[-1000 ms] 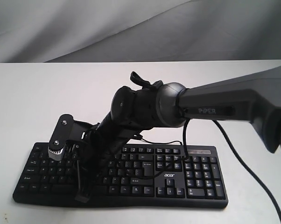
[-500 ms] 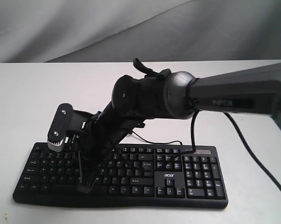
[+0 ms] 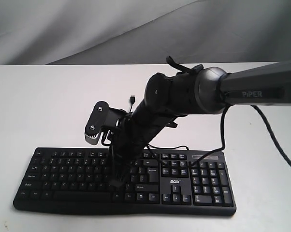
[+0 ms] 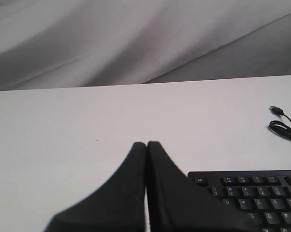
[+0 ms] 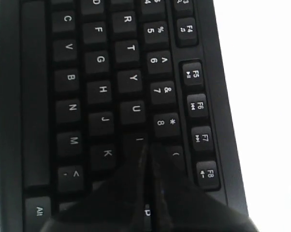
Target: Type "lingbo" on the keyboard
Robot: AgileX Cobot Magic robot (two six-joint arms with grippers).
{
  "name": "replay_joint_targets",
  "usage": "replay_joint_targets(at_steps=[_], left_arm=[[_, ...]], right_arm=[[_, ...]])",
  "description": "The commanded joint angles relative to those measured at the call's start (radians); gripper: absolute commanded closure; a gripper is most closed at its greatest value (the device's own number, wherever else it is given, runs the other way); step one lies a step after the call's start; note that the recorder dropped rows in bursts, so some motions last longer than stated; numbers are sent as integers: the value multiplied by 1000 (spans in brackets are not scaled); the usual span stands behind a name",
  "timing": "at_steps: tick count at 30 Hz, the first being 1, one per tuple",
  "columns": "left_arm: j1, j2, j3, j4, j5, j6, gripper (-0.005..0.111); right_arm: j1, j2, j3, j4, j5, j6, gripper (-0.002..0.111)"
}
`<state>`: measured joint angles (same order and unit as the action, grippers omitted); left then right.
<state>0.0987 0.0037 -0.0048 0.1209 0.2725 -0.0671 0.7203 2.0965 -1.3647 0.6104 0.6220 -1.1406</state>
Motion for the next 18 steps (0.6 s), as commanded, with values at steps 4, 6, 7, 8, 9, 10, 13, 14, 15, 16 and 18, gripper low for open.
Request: replay_joint_targets(at_steps=[4,6,7,8,9,10,13,14,15,16,18], left_arm=[[1,-4,5,-4,-7,-2,106],[1,-4,5,-4,-7,-2,106],[1,-4,5,-4,-7,-2,106],[1,-4,5,-4,-7,-2,106],[1,-4,5,-4,-7,-2,106],[1,-4,5,-4,-7,-2,106],[1,-4,5,-4,-7,-2,106],[1,-4,5,-4,-7,-2,106],[1,-4,5,-4,-7,-2,106],[1,-4,5,-4,-7,-2,106],[1,-4,5,-4,-7,-2,106]], right_arm=[[-2,-15,7,26,-2,-10,108],[-2,-12,9,28,0,-10,108],[-2,-12,15,28,-6,-10,108],[-2,-12,21,28,-14,-12,108],[-2,-10,21,24,-14,-12,108],[-2,-10,21,25,-15,-12,108],[-2,-10,21,28,-15,-12,108],[-2,-10,21,28,-15,-12,108],[-2,-8,21,28,-15,-12,108],[-2,-6,21,28,-15,-12,108],[-2,1,21,28,-15,-12,108]])
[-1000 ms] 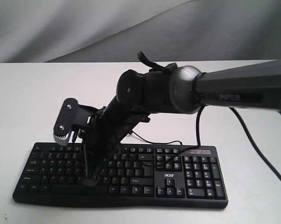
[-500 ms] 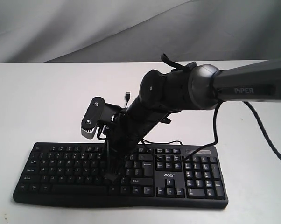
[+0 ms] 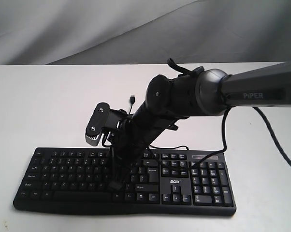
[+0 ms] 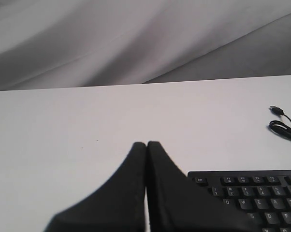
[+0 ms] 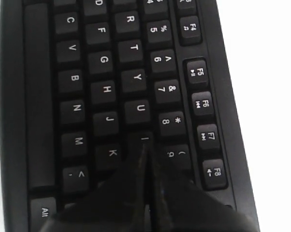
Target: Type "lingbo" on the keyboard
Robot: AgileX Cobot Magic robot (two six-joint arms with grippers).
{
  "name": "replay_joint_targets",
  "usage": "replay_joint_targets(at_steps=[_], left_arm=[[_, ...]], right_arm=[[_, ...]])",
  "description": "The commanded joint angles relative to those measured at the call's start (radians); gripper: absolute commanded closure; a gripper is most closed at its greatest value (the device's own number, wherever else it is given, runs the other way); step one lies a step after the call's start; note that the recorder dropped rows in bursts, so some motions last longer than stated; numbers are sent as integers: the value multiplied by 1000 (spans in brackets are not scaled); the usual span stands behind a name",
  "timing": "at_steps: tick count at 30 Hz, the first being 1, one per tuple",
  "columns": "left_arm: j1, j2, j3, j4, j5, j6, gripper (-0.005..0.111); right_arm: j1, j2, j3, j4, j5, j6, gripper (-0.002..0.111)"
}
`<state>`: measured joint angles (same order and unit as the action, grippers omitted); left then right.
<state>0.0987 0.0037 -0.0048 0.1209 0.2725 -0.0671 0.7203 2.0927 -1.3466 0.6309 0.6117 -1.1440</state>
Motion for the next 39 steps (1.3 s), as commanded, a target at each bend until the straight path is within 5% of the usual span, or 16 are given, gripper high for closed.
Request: replay_joint_targets(at_steps=[1,27,39], left_arm=[[1,-4,5,-4,-7,-2,106],[1,-4,5,-4,-7,-2,106],[1,-4,5,-4,-7,-2,106]], right_arm=[[-2,7,3,7,-13,-9,108],[-2,29,3,4,3,-7,108],[-2,-202,1,-97,-14,63,108]])
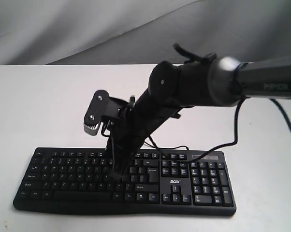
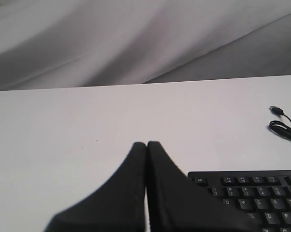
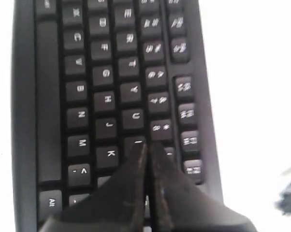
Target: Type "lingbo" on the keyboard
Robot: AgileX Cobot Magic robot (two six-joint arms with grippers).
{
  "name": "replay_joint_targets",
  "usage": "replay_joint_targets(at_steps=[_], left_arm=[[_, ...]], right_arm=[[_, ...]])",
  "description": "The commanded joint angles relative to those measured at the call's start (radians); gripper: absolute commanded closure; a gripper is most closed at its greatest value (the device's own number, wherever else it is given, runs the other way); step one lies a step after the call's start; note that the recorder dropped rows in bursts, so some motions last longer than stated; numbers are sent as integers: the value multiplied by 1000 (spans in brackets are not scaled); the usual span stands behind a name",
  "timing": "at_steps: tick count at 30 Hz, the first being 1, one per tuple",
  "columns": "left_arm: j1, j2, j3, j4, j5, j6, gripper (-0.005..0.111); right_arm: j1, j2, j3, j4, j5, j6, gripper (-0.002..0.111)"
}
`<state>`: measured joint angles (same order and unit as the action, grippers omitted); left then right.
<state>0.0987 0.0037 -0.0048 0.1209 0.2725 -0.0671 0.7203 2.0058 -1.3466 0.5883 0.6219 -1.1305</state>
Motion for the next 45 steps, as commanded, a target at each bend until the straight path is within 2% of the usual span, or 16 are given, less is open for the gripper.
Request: replay_joint_targets(at_steps=[1,6,8,14,18,20,25,28,30,33,34,38,45], left_arm=[[1,-4,5,-4,-7,-2,106],[1,-4,5,-4,-7,-2,106],[1,-4,5,-4,-7,-2,106],[1,-4,5,-4,-7,-2,106],[1,-4,5,-4,-7,-2,106],[1,-4,5,-4,-7,-2,106],[1,-4,5,-4,-7,-2,106],[1,-4,5,-4,-7,-2,106],[1,-4,5,-4,-7,-2,106],[1,-4,5,-4,-7,-2,106],[1,-4,5,-4,-7,-2,106],[1,-4,5,-4,-7,-2,106],[1,-4,5,-4,-7,-2,106]], right_arm=[[-2,-149,1,-68,-38,68,108],[-2,-447,1,-81,-223,233,108],[-2,-538,1,-82,-218,289,108],[-2,-667,1,-82,-222,294,108],[-2,-709,1,-160,-290,290,108],[-2,-743,1,-134,-395,397,108],[-62,-779,1,-134,-427,651,108],[-145,-784,17,-134,-415,756,108],[-234,-819,93,-134,-384,866,108],[-412,-985,318,-155,-395,881,108],[-443,-1024,373,-163,-404,880,108],[-674,-1400,745,-280,-519,874,108],[-835,-1804,1039,-340,-492,873,108]])
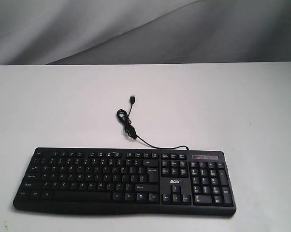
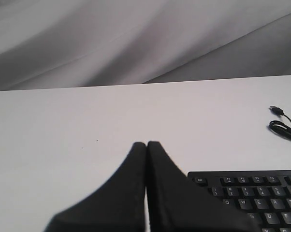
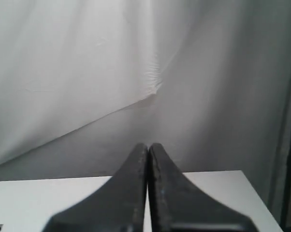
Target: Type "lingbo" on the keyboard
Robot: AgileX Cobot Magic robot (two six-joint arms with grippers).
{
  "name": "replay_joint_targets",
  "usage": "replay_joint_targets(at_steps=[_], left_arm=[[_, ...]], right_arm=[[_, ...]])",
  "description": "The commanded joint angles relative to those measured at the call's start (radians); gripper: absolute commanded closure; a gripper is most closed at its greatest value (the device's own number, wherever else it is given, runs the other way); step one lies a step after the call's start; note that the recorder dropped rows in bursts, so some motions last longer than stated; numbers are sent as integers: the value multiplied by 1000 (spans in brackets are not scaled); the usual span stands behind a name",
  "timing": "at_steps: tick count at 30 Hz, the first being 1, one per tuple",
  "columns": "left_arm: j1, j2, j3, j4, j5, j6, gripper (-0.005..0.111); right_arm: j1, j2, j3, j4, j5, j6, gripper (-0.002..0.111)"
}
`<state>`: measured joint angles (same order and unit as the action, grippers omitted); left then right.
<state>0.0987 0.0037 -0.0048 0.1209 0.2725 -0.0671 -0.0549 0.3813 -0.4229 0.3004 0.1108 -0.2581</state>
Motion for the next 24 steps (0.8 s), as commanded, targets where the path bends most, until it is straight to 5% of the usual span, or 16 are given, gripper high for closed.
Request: replay_joint_targets(at_steps=[1,10,24], left_arm=[[1,-4,5,-4,-7,-2,106],[1,-4,5,-4,-7,-2,106],[1,-4,5,-4,-7,-2,106]], right_arm=[[-68,-220,132,-65,38,0,108],[-131,-381,196,-115,188,133,108],[-131,-381,364,-171,124,258,108]])
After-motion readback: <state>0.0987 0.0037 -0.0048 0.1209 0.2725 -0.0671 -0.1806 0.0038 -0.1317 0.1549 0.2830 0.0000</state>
